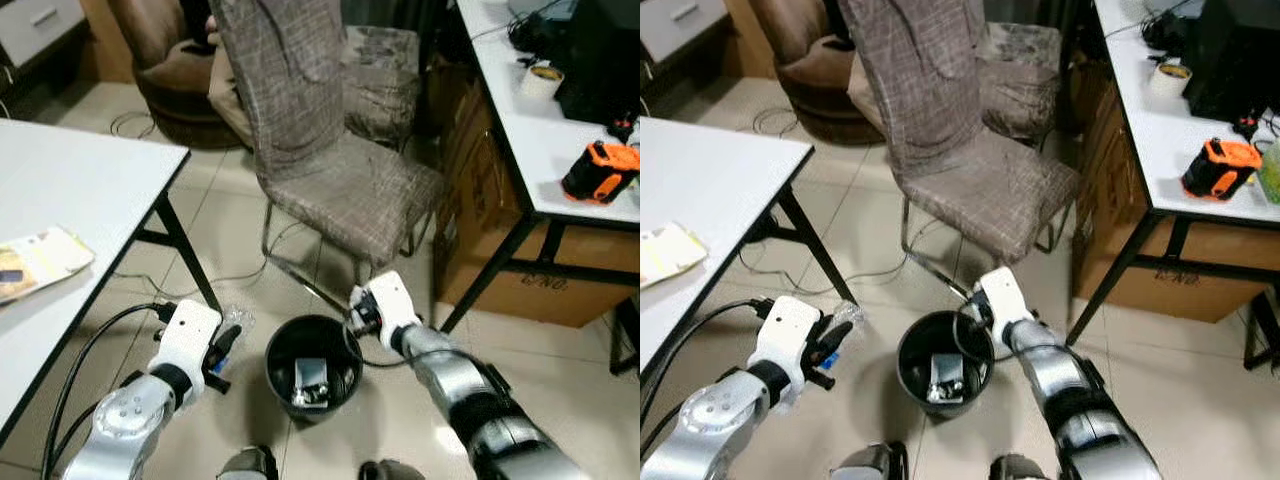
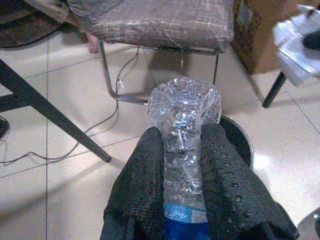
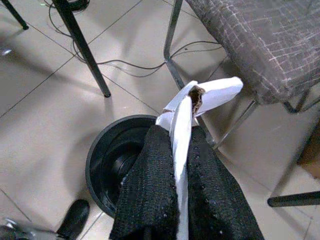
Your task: Picking trash to rubbish bin
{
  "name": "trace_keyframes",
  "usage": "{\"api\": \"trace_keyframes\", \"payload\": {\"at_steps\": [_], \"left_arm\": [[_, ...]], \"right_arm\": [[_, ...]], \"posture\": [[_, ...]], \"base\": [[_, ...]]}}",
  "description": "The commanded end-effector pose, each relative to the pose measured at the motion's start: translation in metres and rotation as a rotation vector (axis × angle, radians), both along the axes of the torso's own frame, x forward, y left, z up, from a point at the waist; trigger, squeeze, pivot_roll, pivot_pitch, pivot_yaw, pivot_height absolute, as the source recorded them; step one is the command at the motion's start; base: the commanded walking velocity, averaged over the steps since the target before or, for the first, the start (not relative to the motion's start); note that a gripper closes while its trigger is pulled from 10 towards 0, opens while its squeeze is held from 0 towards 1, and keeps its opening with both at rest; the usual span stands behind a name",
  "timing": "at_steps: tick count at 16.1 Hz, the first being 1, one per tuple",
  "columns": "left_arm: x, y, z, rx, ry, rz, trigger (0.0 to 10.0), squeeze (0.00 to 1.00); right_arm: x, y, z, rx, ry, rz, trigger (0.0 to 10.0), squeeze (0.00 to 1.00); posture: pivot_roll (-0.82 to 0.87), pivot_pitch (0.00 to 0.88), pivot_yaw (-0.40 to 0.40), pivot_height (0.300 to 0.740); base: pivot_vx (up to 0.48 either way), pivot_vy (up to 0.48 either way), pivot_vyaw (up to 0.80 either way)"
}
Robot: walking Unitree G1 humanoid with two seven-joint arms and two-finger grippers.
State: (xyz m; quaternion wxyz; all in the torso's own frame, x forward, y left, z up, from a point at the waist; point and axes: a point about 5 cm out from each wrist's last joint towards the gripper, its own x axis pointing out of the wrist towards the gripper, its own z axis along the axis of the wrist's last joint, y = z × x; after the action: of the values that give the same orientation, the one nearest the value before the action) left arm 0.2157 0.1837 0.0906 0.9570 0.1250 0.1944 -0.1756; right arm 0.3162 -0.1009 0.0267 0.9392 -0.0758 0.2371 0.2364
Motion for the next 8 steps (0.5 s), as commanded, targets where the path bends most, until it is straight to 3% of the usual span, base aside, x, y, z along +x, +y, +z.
{"api": "trace_keyframes", "payload": {"at_steps": [1, 3, 4, 5, 6, 8], "left_arm": [[-0.004, -0.003, 0.001, -0.007, 0.011, -0.021, 10.0, 0.00], [-0.004, -0.003, 0.001, -0.008, 0.015, -0.018, 10.0, 0.00], [-0.004, -0.004, 0.001, -0.012, 0.019, -0.016, 10.0, 0.00], [-0.005, -0.006, 0.000, -0.013, 0.020, -0.022, 10.0, 0.00], [-0.006, -0.006, 0.000, -0.016, 0.021, -0.016, 10.0, 0.00], [-0.007, -0.007, 0.001, -0.020, 0.021, -0.007, 10.0, 0.00]], "right_arm": [[0.007, 0.003, 0.007, 0.055, -0.009, -0.009, 10.0, 0.00], [0.012, 0.008, 0.013, 0.093, -0.007, -0.002, 10.0, 0.00], [0.015, 0.011, 0.016, 0.101, -0.006, 0.012, 10.0, 0.42], [0.016, 0.012, 0.018, 0.108, -0.009, 0.019, 10.0, 0.92], [0.017, 0.012, 0.019, 0.108, -0.012, 0.021, 10.0, 1.00], [0.019, 0.012, 0.021, 0.107, -0.018, 0.023, 10.0, 1.00]], "posture": [[0.03, 0.219, -0.011, 0.740], [0.02, 0.222, -0.017, 0.740], [0.02, 0.226, -0.022, 0.740], [0.02, 0.225, -0.028, 0.740], [0.02, 0.226, -0.028, 0.740], [0.02, 0.227, -0.034, 0.740]], "base": [[0.000, 0.000, 0.00], [0.000, 0.000, 0.00], [0.000, 0.000, 0.00], [0.000, 0.000, 0.00], [0.000, 0.000, 0.00], [0.000, 0.000, 0.00]]}}
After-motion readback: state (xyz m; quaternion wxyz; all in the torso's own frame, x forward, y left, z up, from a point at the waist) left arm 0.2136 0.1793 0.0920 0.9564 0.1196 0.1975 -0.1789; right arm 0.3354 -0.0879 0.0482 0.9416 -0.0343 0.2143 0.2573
